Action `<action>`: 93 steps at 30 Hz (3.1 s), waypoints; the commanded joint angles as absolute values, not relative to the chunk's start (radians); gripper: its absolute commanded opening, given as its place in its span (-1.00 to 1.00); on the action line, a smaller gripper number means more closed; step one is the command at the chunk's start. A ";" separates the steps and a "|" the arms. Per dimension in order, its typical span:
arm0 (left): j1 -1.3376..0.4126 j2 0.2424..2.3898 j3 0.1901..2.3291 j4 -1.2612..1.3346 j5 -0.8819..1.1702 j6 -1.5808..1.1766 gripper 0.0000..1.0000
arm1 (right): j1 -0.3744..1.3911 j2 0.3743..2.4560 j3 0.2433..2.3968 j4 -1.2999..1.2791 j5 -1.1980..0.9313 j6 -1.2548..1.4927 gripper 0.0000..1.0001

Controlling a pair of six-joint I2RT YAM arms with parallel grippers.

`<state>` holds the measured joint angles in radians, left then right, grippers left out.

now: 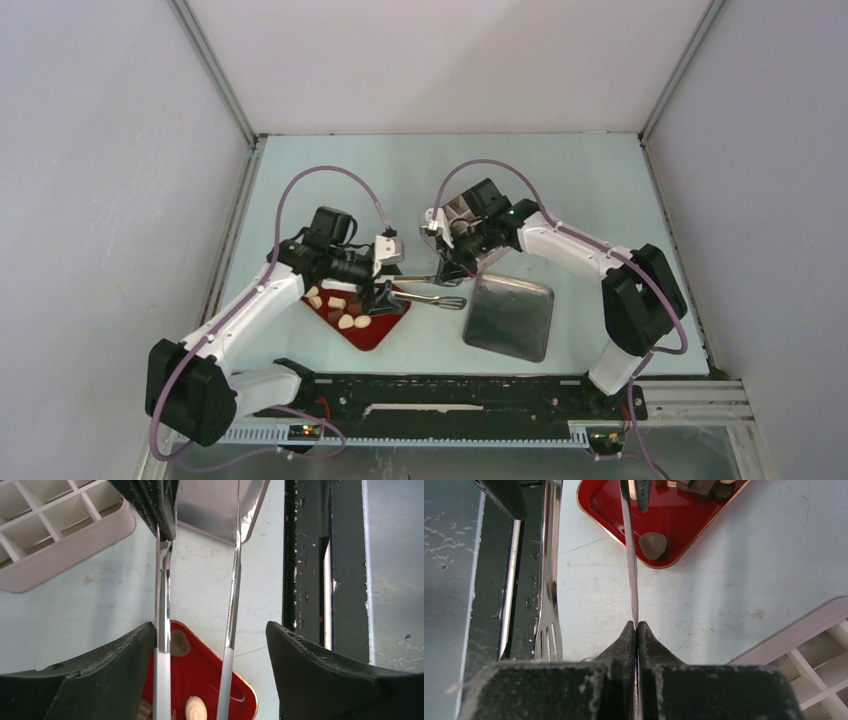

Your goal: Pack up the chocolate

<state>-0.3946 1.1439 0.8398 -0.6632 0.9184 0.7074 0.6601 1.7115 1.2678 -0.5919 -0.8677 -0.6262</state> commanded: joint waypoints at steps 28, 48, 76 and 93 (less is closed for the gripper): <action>-0.454 1.255 0.959 -0.763 0.868 0.818 -0.15 | 0.620 1.614 1.187 -0.483 -1.003 -0.578 -1.00; -0.454 1.176 0.926 -0.937 0.678 0.961 -0.53 | 0.329 1.407 1.186 -0.511 -1.032 -0.517 0.08; -0.244 1.034 0.978 -1.087 0.059 0.410 -0.11 | 0.294 1.315 1.093 -0.533 -0.975 -0.494 0.16; -0.090 1.034 1.010 -1.141 -0.014 0.444 -0.07 | 0.294 1.325 1.084 -0.528 -0.997 -0.491 0.15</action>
<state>-0.1059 1.0290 0.9382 -1.1484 0.0063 0.4282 0.2970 1.3273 1.0908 -0.5549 -0.9707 -0.4999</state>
